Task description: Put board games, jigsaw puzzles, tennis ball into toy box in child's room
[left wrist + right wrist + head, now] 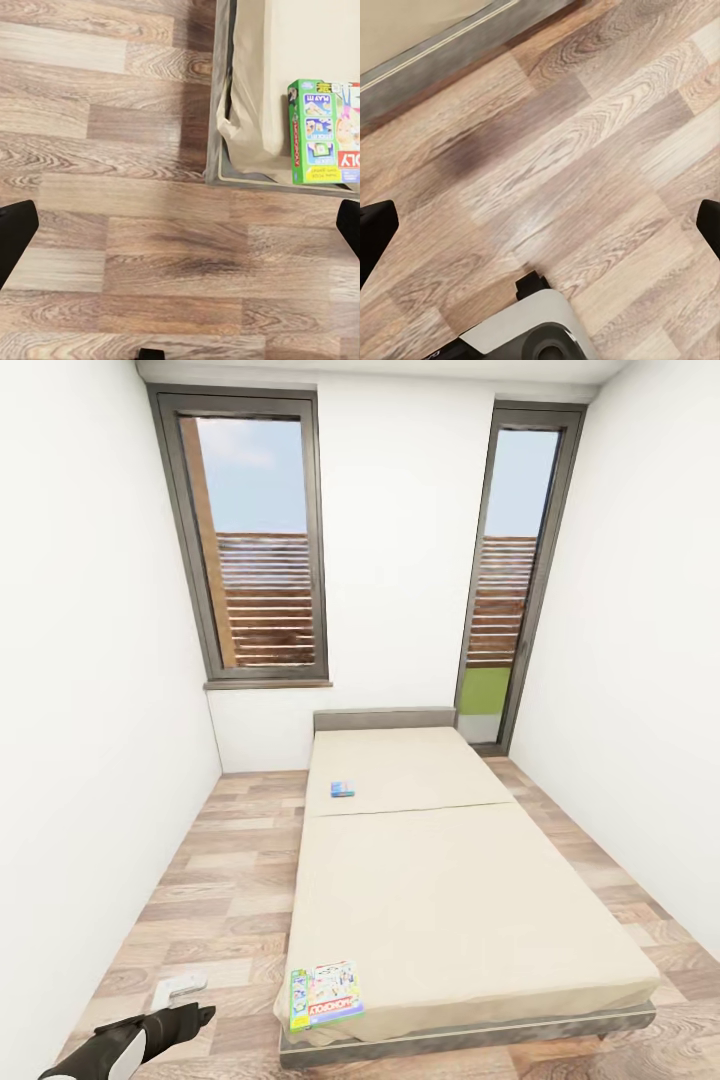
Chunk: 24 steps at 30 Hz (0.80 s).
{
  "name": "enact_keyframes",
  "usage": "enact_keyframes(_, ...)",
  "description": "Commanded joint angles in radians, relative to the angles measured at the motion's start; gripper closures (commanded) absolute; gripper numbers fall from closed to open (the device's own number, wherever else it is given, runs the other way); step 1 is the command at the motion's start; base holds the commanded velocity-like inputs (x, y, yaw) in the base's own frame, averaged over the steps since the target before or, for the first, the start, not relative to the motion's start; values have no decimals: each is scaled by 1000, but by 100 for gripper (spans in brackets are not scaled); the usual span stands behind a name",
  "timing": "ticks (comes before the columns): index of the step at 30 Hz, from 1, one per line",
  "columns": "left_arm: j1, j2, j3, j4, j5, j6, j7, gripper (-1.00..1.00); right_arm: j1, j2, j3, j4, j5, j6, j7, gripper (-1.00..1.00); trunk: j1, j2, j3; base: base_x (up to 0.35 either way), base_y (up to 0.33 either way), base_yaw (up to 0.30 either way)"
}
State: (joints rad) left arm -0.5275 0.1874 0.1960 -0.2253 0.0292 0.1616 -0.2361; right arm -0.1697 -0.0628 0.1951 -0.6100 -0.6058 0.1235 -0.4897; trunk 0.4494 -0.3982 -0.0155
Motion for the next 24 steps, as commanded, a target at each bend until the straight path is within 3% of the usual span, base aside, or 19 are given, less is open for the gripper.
enact_keyframes(1,0,0,6,-2,3,9,-5,-100,-1,-2,7,-2,-4,6,-8,-100,1,-2,-2,0,-1,0)
enact_keyframes(17,0,0,7,-2,3,9,-4,-100,-1,-7,5,-10,-6,7,8,-100,1,-2,-2,0,0,0)
enact_keyframes(19,0,0,7,-2,3,9,-4,-100,-1,-11,2,-19,-6,8,29,-100,1,-2,-2,0,0,0)
enact_keyframes(24,0,0,10,-2,4,13,-4,-100,-1,-19,-8,-101,-19,23,186,-100,1,-2,-2,0,0,0)
